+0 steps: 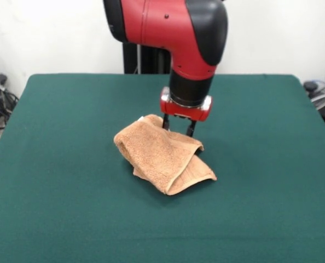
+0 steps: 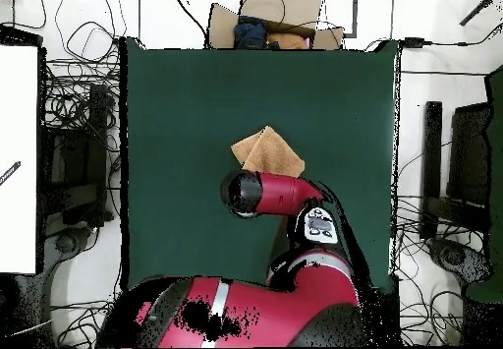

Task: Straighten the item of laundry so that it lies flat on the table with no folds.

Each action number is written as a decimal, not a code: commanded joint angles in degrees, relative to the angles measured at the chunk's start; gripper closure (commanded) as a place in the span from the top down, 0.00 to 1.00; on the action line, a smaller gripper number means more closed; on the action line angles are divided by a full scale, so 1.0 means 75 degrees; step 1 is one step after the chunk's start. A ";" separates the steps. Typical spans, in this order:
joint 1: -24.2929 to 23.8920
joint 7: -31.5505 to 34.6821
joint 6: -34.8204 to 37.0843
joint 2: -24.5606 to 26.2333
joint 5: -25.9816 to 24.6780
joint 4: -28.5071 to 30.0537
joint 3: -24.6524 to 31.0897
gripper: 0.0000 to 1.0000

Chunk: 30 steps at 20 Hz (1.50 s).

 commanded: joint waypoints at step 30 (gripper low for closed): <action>0.1235 0.1721 0.0635 -0.0090 0.1609 0.0279 0.0460 1.00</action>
